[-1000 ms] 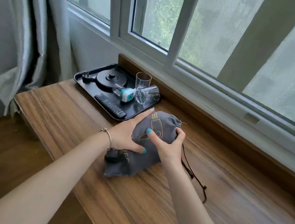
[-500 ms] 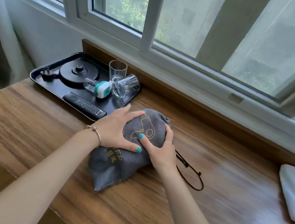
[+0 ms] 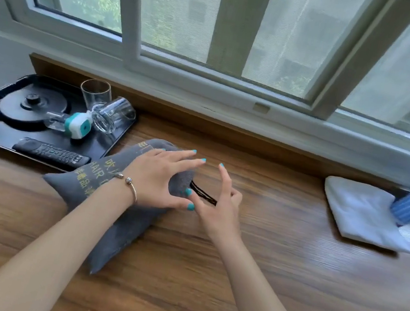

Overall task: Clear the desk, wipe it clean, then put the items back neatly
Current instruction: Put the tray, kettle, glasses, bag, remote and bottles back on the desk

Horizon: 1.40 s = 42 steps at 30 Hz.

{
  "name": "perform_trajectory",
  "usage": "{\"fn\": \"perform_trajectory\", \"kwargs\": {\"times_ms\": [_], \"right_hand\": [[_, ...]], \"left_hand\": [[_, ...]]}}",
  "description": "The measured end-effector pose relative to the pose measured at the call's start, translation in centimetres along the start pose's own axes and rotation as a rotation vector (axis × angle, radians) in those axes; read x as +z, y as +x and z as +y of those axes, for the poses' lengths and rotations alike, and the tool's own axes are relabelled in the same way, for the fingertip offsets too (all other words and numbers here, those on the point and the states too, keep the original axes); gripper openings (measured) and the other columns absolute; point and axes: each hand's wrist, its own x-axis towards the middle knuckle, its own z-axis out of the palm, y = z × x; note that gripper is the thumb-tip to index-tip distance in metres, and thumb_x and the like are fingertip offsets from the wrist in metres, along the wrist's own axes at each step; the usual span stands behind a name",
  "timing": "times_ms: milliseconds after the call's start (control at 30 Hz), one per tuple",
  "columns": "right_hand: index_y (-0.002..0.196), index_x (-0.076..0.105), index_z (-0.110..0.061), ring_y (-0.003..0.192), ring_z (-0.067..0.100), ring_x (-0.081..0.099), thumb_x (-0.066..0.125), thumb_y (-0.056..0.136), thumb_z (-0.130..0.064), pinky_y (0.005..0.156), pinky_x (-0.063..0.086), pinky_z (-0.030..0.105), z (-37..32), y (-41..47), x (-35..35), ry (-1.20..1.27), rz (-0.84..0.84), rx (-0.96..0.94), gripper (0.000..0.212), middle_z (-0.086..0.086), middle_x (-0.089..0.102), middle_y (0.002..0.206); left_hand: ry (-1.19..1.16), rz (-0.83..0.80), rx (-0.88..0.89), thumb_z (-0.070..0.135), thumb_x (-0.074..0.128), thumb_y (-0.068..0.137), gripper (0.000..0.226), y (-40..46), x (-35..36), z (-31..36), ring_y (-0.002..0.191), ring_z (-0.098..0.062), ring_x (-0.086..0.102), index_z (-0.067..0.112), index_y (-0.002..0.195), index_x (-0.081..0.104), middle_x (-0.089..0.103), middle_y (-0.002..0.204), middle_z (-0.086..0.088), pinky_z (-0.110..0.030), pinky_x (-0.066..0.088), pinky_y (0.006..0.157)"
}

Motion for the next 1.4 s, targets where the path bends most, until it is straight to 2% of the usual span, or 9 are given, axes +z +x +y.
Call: {"fn": "perform_trajectory", "kwargs": {"times_ms": [233, 333, 433, 533, 733, 833, 1000, 1233, 1400], "right_hand": [[0.145, 0.006, -0.057, 0.115, 0.022, 0.052, 0.073, 0.08, -0.052, 0.09, 0.046, 0.039, 5.0, -2.0, -7.4, 0.031, 0.13, 0.069, 0.094, 0.003, 0.035, 0.13], [0.144, 0.006, -0.058, 0.109, 0.025, 0.056, 0.074, 0.079, -0.051, 0.095, 0.048, 0.043, 7.6, -3.4, -11.5, 0.06, 0.215, 0.112, 0.094, 0.007, 0.038, 0.13], [0.146, 0.007, -0.055, 0.116, 0.025, 0.054, 0.074, 0.08, -0.048, 0.097, 0.047, 0.042, 10.5, -5.6, -16.3, 0.066, 0.289, 0.159, 0.094, 0.007, 0.036, 0.135], [0.147, 0.007, -0.053, 0.121, 0.023, 0.05, 0.074, 0.081, -0.048, 0.096, 0.046, 0.043, 13.7, -8.6, -21.5, 0.044, 0.363, 0.207, 0.094, 0.006, 0.033, 0.139], [0.149, 0.003, -0.046, 0.128, 0.025, 0.045, 0.075, 0.083, -0.04, 0.098, 0.044, 0.037, 21.3, -15.9, -31.3, 0.054, 0.493, 0.314, 0.098, 0.008, 0.024, 0.15], [0.151, 0.005, -0.041, 0.131, 0.025, 0.041, 0.074, 0.086, -0.034, 0.09, 0.038, 0.028, 25.2, -20.2, -35.8, 0.083, 0.556, 0.366, 0.095, 0.009, 0.022, 0.152], [0.152, 0.01, -0.035, 0.129, 0.025, 0.044, 0.071, 0.088, -0.033, 0.091, 0.048, 0.03, 30.9, -26.6, -41.5, 0.015, 0.659, 0.475, 0.088, 0.005, 0.026, 0.151], [0.146, 0.032, -0.021, 0.121, 0.027, 0.05, 0.067, 0.089, -0.036, 0.089, 0.046, 0.032, 38.6, -33.8, -46.3, -0.053, 0.632, 0.758, 0.069, 0.009, 0.031, 0.144], [0.143, 0.036, -0.017, 0.12, 0.026, 0.052, 0.068, 0.089, -0.036, 0.091, 0.046, 0.032, 43.9, -36.9, -47.8, -0.011, 0.608, 0.929, 0.066, 0.009, 0.031, 0.143]], "left_hand": [[-0.158, -0.169, 0.132, 0.083, 0.046, 0.066, 0.093, 4.9, 2.5, 8.1, 0.139, -0.011, 0.034, 0.041, 0.147, 0.026, 0.023, 0.157, 0.013, -0.035, 0.03, 0.113], [-0.222, -0.205, 0.2, 0.097, 0.032, 0.056, 0.105, 7.3, 3.8, 13.0, 0.14, -0.01, 0.031, 0.042, 0.146, 0.029, 0.02, 0.157, 0.015, -0.036, 0.031, 0.113], [-0.264, -0.24, 0.29, 0.074, 0.062, 0.068, 0.091, 9.7, 4.8, 19.0, 0.141, -0.009, 0.029, 0.039, 0.146, 0.031, 0.021, 0.157, 0.014, -0.034, 0.028, 0.114], [-0.262, -0.262, 0.397, 0.052, 0.074, 0.075, 0.085, 11.5, 5.9, 25.6, 0.14, -0.007, 0.029, 0.037, 0.146, 0.031, 0.022, 0.156, 0.014, -0.028, 0.027, 0.114], [-0.27, -0.33, 0.592, 0.035, 0.071, 0.084, 0.074, 13.9, 9.4, 39.7, 0.14, -0.011, 0.03, 0.032, 0.147, 0.033, 0.028, 0.155, 0.007, -0.028, 0.026, 0.114], [-0.305, -0.372, 0.66, 0.034, 0.066, 0.088, 0.069, 14.0, 11.5, 46.7, 0.138, -0.011, 0.034, 0.034, 0.147, 0.031, 0.031, 0.153, 0.01, -0.031, 0.029, 0.113], [-0.332, -0.451, 0.766, 0.03, 0.06, 0.093, 0.061, 12.9, 15.0, 57.8, 0.133, -0.012, 0.039, 0.032, 0.147, 0.032, 0.035, 0.149, 0.01, -0.032, 0.039, 0.106], [-0.164, -0.7, 0.822, 0.037, 0.054, 0.095, 0.063, 10.9, 21.5, 69.6, 0.139, -0.02, 0.033, 0.031, 0.15, 0.024, 0.029, 0.154, 0.004, -0.038, 0.034, 0.111], [-0.074, -0.85, 0.8, 0.04, 0.055, 0.093, 0.065, 10.0, 26.1, 74.6, 0.139, -0.024, 0.033, 0.027, 0.15, 0.026, 0.03, 0.155, -0.003, -0.039, 0.031, 0.112]]}}
